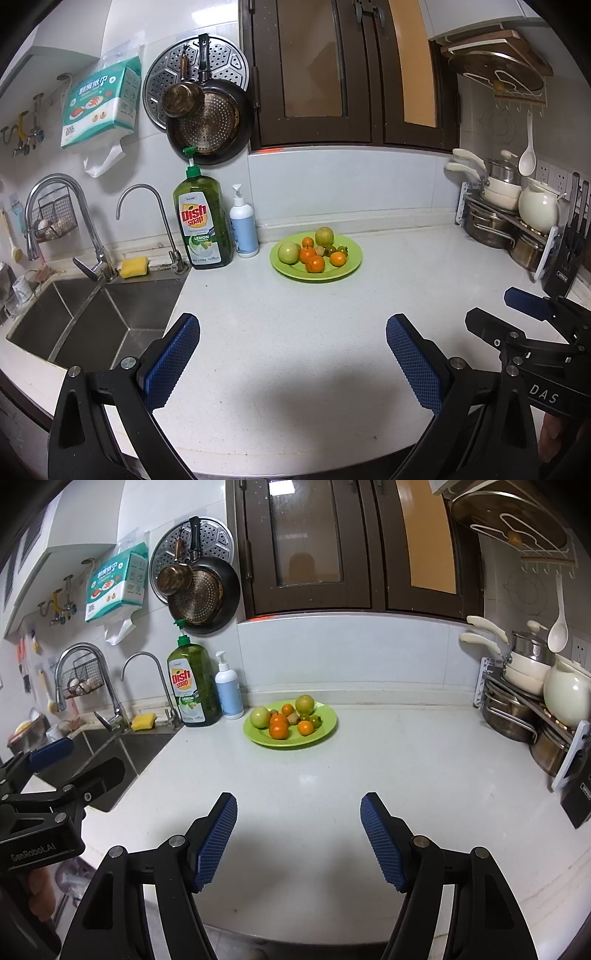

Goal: Organize fruits

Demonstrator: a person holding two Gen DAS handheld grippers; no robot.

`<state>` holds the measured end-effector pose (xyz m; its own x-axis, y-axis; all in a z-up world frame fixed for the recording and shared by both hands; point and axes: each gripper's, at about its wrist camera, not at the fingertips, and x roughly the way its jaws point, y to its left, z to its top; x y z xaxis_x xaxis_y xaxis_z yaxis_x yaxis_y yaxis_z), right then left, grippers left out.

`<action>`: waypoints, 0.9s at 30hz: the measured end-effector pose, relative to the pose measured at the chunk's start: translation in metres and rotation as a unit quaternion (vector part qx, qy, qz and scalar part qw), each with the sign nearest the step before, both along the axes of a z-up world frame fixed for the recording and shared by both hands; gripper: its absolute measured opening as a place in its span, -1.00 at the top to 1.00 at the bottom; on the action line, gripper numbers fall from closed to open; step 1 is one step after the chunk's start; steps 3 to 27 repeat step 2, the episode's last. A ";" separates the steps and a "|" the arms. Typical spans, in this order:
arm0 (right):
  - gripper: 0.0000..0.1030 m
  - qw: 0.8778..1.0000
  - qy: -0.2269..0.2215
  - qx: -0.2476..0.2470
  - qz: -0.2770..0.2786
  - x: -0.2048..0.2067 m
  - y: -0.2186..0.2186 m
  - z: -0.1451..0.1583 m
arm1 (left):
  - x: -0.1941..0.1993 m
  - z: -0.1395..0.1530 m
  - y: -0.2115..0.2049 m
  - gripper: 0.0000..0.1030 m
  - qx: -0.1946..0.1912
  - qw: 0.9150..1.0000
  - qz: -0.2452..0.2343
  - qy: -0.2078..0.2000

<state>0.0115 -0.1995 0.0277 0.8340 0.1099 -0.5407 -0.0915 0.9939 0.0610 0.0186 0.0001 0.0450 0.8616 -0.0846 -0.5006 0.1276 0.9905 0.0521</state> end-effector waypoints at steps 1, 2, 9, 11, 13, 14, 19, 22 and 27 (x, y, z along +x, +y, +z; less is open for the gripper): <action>-0.36 1.000 -0.001 0.000 0.001 -0.001 0.000 0.000 | 0.000 0.000 0.000 -1.00 -0.001 1.000 0.000 0.000; -0.36 1.000 -0.001 -0.001 0.001 -0.002 0.000 -0.001 | -0.001 0.000 0.000 -1.00 -0.002 1.000 -0.001 0.001; -0.36 1.000 -0.001 -0.001 0.001 -0.002 0.000 -0.001 | -0.001 0.000 0.000 -1.00 -0.002 1.000 -0.001 0.001; -0.36 1.000 -0.001 -0.001 0.001 -0.002 0.000 -0.001 | -0.001 0.000 0.000 -1.00 -0.002 1.000 -0.001 0.001; -0.36 1.000 -0.001 -0.001 0.001 -0.002 0.000 -0.001 | -0.001 0.000 0.000 -1.00 -0.002 1.000 -0.001 0.001; -0.36 1.000 -0.001 -0.001 0.001 -0.002 0.000 -0.001 | -0.001 0.000 0.000 -1.00 -0.002 1.000 -0.001 0.001; -0.36 1.000 -0.001 -0.001 0.001 -0.002 0.000 -0.001 | -0.001 0.000 0.000 -1.00 -0.002 1.000 -0.001 0.001; -0.36 1.000 -0.001 -0.001 0.001 -0.002 0.000 -0.001 | -0.001 0.000 0.000 -1.00 -0.002 1.000 -0.001 0.001; -0.36 1.000 -0.001 -0.001 0.001 -0.002 0.000 -0.001 | -0.001 0.000 0.000 -1.00 -0.002 1.000 -0.001 0.001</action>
